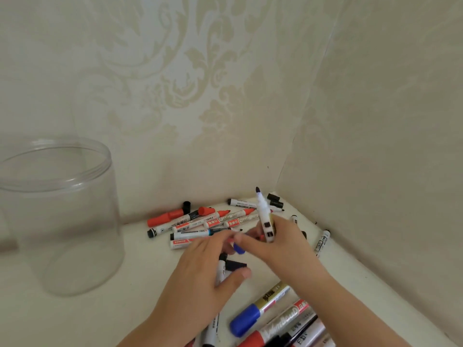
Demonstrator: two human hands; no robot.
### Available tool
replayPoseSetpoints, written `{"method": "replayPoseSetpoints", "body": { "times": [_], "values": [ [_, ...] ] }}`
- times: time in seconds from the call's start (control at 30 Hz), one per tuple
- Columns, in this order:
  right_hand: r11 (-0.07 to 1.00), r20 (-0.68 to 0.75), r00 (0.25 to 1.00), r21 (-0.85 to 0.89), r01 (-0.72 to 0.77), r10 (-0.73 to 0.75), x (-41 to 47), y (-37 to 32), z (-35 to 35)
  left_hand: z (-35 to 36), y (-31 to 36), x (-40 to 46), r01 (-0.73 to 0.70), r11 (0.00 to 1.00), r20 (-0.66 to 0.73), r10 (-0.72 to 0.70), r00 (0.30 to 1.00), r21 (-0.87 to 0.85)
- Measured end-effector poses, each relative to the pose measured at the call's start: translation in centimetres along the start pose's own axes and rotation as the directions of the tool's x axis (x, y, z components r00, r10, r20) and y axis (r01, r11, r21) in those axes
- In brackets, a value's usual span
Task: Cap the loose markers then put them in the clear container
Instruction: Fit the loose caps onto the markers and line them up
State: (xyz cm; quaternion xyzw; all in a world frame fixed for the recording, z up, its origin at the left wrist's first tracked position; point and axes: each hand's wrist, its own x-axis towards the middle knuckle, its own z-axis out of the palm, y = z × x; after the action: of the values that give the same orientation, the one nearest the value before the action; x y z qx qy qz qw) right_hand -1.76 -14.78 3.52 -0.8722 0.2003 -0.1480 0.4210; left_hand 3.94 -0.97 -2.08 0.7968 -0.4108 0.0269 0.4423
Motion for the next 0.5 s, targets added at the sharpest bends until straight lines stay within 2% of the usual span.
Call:
{"method": "replayPoseSetpoints", "body": {
  "times": [0.17,0.27,0.33,0.4,0.47,0.5],
  "values": [
    [0.992,-0.018,1.0,0.129,-0.006,0.008,-4.3,0.1,-0.3,-0.1,1.6,-0.6,-0.102,0.995,-0.035,0.102,0.994,-0.002],
    [0.99,0.029,0.999,0.138,-0.041,0.038,-5.0,0.9,-1.6,-0.2,1.8,-0.5,-0.063,0.997,-0.034,0.061,0.998,-0.037],
    [0.999,0.03,0.999,0.022,-0.03,0.029,-5.3,1.9,-2.2,-0.5,1.5,-0.4,-0.014,0.995,-0.037,0.01,0.999,-0.096],
    [0.973,-0.022,0.996,-0.216,0.082,-0.089,-5.6,3.4,-2.8,-0.7,1.2,-0.2,0.022,0.991,-0.011,-0.024,1.0,-0.131],
    [0.819,-0.025,0.955,-0.522,0.238,-0.294,-5.5,4.7,-3.4,-0.8,0.9,-0.1,0.037,0.986,0.015,-0.035,0.999,-0.162],
    [0.739,-0.007,0.934,-0.613,0.278,-0.357,-5.4,5.3,-3.5,-0.7,0.9,-0.1,0.038,0.984,0.031,-0.033,0.999,-0.175]
  ]
}}
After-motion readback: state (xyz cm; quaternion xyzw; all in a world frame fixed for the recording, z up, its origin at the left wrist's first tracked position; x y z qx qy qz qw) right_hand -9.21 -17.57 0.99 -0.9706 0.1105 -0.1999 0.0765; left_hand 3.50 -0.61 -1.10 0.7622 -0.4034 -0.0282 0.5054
